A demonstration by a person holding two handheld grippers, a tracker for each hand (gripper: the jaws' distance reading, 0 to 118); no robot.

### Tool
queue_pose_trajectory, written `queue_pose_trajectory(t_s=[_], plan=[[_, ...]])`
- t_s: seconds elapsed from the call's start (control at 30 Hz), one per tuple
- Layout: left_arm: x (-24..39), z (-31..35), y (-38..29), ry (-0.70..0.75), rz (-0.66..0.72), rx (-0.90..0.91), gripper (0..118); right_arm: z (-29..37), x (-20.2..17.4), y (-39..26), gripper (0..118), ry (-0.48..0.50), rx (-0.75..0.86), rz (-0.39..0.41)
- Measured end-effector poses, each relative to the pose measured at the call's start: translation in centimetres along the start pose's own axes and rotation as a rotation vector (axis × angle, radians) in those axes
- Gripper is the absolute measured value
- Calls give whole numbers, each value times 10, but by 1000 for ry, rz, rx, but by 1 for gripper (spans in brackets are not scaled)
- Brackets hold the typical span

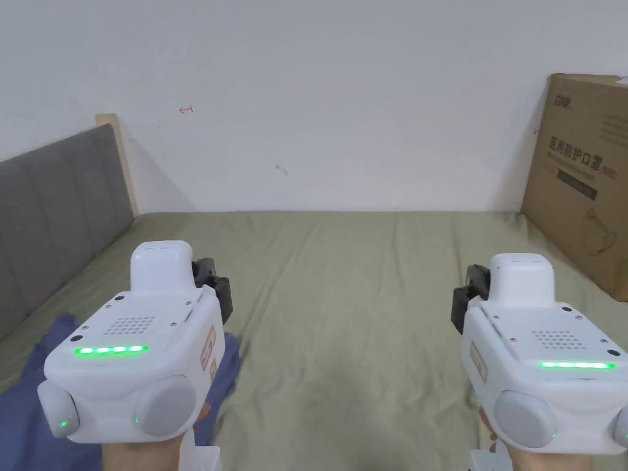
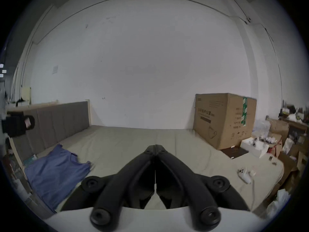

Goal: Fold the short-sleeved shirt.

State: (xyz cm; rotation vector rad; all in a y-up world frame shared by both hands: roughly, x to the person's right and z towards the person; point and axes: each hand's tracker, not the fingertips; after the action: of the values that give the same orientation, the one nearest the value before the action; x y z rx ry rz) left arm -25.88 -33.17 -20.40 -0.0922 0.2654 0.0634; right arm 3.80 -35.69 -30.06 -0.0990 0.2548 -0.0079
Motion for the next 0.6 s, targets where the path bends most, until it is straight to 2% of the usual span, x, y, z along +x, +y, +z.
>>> queue_pose_trajectory(t_s=[0.13,0.3,0.43,0.6], plan=[[2,3,-6,21,-45,-5,0,-3,0,1,0,-19,2,8],[1,10,-5,19,-49,5,0,-5,-6,5,0,8,-19,2],[-12,18,0,60,-39,5,0,-13,-22,7,0,79,-36,11],[-47,43,2,198,-41,9,0,-28,-66,9,0,229,-68,7]])
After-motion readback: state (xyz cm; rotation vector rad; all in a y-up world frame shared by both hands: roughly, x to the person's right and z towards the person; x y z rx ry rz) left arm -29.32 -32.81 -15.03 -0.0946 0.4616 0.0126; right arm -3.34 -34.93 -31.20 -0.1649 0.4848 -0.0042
